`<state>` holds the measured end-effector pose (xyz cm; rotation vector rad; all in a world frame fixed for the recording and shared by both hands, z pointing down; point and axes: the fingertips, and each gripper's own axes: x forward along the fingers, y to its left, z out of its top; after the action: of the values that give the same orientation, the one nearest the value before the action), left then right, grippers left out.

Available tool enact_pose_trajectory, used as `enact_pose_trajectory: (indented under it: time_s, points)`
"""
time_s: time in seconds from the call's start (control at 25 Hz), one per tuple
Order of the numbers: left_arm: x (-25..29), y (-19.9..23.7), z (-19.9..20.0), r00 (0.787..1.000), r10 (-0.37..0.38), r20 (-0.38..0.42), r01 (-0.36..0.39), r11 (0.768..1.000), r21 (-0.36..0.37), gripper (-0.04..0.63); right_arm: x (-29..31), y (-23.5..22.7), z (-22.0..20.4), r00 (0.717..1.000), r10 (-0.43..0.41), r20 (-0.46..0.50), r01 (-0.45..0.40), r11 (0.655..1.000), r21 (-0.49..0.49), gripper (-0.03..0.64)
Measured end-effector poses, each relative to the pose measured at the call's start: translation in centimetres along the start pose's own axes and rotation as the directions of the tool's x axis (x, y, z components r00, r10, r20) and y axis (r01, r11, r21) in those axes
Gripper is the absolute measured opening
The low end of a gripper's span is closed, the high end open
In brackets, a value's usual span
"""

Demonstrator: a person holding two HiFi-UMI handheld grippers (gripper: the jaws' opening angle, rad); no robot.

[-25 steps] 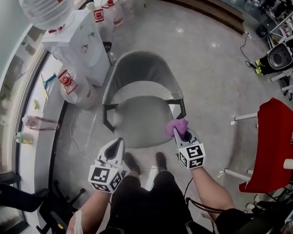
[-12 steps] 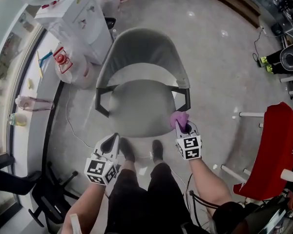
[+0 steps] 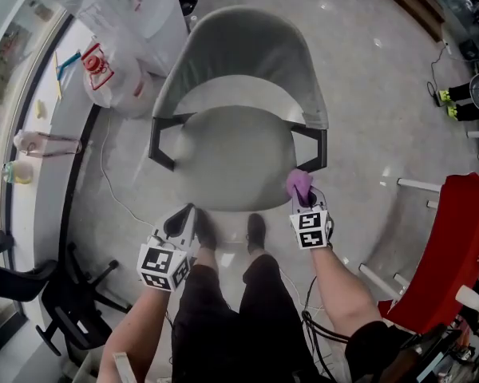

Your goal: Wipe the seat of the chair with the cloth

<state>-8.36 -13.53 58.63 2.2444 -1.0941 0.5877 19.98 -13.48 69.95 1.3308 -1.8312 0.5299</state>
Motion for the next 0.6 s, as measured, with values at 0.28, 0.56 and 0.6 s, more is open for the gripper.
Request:
enact_pose_trajectory:
  time_s: [0.28,0.56,0.6]
  points:
    - [1.4,0.4,-3.4,0.999,0.012,-0.030,-0.013,1.000,-0.019,-0.003,3.1,0.6,-4.3,0.993,-0.040,-0.114,0.030,0.996,-0.087,0.034]
    - [1.7,1.4,-4.9,0.998,0.001,-0.055,-0.001,1.000,-0.007,-0.003,6.3,3.0,-6.1,0.983,-0.020,-0.181,0.012,0.999,-0.045,0.034]
    - [1.6,1.5,-5.0,0.998,-0.003,-0.057,0.003,1.000,0.000,-0.003,6.6,3.4,-6.3,0.982,-0.012,-0.187,0.003,0.999,-0.049,0.034]
